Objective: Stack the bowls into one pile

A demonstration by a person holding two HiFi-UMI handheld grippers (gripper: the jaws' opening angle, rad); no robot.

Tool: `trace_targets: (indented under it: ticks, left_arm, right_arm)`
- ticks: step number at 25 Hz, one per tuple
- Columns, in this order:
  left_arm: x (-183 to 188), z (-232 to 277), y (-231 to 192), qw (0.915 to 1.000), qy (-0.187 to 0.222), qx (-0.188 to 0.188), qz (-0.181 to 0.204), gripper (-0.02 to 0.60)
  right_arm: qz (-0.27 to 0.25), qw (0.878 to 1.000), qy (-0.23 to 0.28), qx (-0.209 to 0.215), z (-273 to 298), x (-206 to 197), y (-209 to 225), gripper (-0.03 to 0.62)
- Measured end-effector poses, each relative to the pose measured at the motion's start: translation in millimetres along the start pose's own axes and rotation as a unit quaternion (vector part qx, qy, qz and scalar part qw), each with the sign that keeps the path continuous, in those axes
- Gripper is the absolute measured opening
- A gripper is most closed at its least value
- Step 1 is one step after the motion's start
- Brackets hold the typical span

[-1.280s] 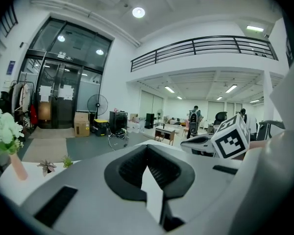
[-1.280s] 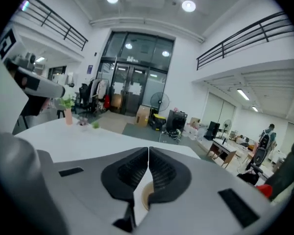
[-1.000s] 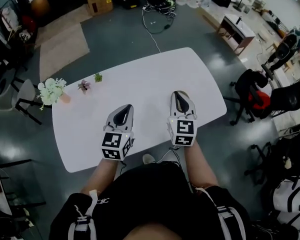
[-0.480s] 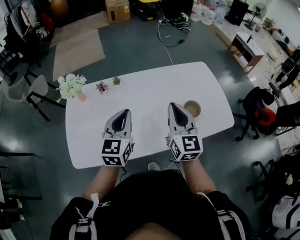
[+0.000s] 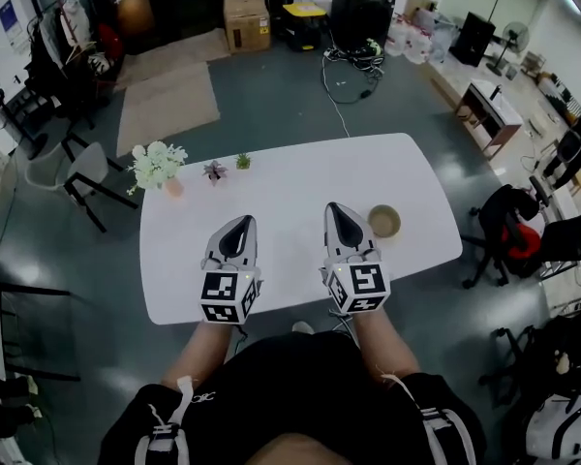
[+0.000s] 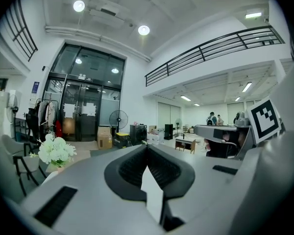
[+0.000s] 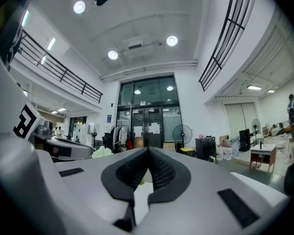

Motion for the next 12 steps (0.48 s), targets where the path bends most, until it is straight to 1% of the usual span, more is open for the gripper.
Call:
trace_targets:
  ticks: [5, 12]
  left_arm:
    - [-2.8, -7.0, -4.7, 1.0, 0.009, -0.001, -0.002, 0.014]
    - [-7.1, -21.7, -12.3, 0.9997, 0.023, 0.002, -0.005, 0.014]
  right_arm:
    - [-0.012, 1.0, 0.0, 0.007, 1.0, -1.3, -11.1, 0.014]
    - [-0.015, 1.0, 0.0, 0.004, -3.3, -2.6, -25.0, 0.014]
Point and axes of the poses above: the fingertips, and each gripper's own axes: z forward along the fingers, y to its right, x out of its top, the point moved 9 cm from there along -z, backward along the fingers, and after that the axes turned 6 degrees about -z, right-handed, at the moved point
